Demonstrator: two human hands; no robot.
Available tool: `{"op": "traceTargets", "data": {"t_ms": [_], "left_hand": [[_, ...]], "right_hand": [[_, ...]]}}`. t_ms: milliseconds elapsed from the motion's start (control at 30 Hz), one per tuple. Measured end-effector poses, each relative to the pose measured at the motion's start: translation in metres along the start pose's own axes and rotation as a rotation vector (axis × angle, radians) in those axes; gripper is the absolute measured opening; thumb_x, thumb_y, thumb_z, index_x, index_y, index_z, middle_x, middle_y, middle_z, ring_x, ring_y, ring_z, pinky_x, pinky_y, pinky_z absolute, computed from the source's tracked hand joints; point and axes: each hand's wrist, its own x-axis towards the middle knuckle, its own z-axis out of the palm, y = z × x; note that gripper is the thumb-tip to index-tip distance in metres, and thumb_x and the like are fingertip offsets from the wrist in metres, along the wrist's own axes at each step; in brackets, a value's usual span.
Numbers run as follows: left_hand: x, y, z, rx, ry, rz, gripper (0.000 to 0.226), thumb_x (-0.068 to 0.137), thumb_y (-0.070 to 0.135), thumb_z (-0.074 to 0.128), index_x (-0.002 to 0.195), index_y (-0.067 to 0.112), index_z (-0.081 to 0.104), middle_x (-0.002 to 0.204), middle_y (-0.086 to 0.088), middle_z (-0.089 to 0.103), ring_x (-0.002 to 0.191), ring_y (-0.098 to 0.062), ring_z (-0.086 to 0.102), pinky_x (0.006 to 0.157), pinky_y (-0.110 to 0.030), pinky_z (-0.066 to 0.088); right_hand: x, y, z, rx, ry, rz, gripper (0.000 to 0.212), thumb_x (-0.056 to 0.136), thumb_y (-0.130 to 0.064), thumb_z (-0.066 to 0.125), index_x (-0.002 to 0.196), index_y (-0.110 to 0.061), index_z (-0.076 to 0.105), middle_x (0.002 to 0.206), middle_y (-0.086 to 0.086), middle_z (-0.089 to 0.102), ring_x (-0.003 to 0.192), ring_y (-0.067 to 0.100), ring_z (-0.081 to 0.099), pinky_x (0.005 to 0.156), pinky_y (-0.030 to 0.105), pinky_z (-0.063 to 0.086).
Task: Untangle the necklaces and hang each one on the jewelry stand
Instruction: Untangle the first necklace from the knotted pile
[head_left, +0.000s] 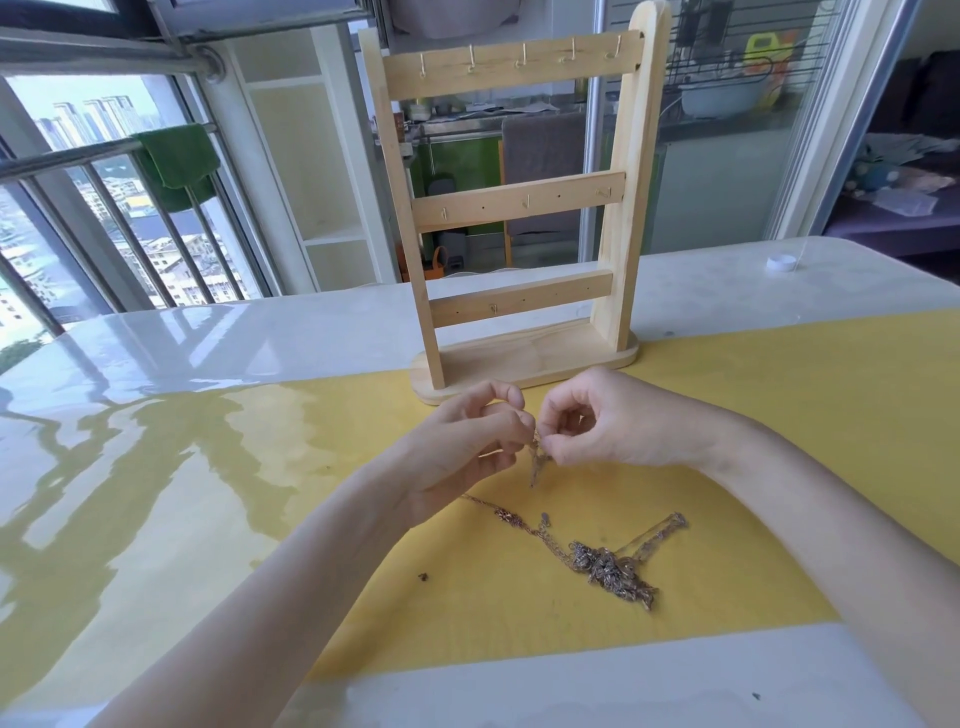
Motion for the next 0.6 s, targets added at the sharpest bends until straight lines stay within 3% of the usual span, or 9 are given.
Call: {"op": "traceTargets", "data": {"t_ms": [100, 200, 267, 333, 467, 600], "left_hand": [[0.001, -0.002, 0.005, 0.111, 0.081, 0.027, 0.021, 0.085, -0.005, 0.058, 0.087, 0.015, 0.053, 0.065, 0.004, 0.053, 0.057, -0.010, 0.043, 0.059, -0.017, 0.043], [0.002, -0.005, 0.010, 0.482, 0.182, 0.114, 0.009, 0.073, 0.011, 0.064, 0.080, 0.015, 0.061, 0.060, 0.007, 0.057, 0.056, -0.010, 0.043, 0.057, -0.020, 0.037], [0.003, -0.006, 0.013, 0.685, 0.213, 0.200, 0.005, 0.072, 0.011, 0.064, 0.072, 0.016, 0.065, 0.058, 0.008, 0.058, 0.053, -0.006, 0.042, 0.053, -0.017, 0.034], [0.002, -0.007, 0.012, 0.802, 0.243, 0.283, 0.015, 0.076, 0.008, 0.063, 0.066, 0.020, 0.064, 0.055, 0.010, 0.056, 0.048, -0.002, 0.042, 0.050, -0.013, 0.034], [0.002, -0.007, 0.008, 0.740, 0.217, 0.281, 0.012, 0.081, 0.006, 0.061, 0.072, 0.012, 0.066, 0.058, 0.006, 0.066, 0.057, -0.009, 0.061, 0.062, -0.026, 0.051], [0.000, -0.004, 0.008, 0.457, 0.151, 0.181, 0.016, 0.087, 0.000, 0.060, 0.074, 0.009, 0.064, 0.060, 0.004, 0.065, 0.059, -0.007, 0.059, 0.061, -0.017, 0.050]], "right_hand": [[0.002, 0.001, 0.003, -0.179, 0.052, 0.030, 0.019, 0.076, -0.009, 0.066, 0.062, -0.018, 0.056, 0.061, -0.006, 0.050, 0.056, 0.007, 0.042, 0.058, 0.024, 0.037], [0.003, 0.004, 0.005, -0.328, 0.132, -0.023, 0.017, 0.073, -0.011, 0.065, 0.062, -0.018, 0.053, 0.068, -0.004, 0.052, 0.062, 0.013, 0.045, 0.060, 0.031, 0.041], [0.004, 0.005, 0.006, -0.403, 0.182, -0.076, 0.013, 0.073, -0.010, 0.063, 0.064, -0.016, 0.054, 0.073, -0.004, 0.054, 0.067, 0.013, 0.048, 0.063, 0.029, 0.043], [0.004, 0.004, 0.007, -0.384, 0.216, -0.098, 0.011, 0.073, -0.008, 0.063, 0.066, -0.013, 0.056, 0.074, -0.002, 0.059, 0.063, 0.009, 0.048, 0.062, 0.026, 0.043], [0.005, 0.004, 0.008, -0.177, 0.272, -0.087, 0.016, 0.073, -0.003, 0.066, 0.066, -0.014, 0.056, 0.067, -0.004, 0.063, 0.055, 0.003, 0.051, 0.060, 0.027, 0.047], [0.007, 0.012, 0.006, 0.182, 0.272, -0.050, 0.023, 0.080, 0.005, 0.064, 0.074, -0.013, 0.050, 0.065, 0.001, 0.059, 0.058, 0.012, 0.050, 0.060, 0.026, 0.044]]}}
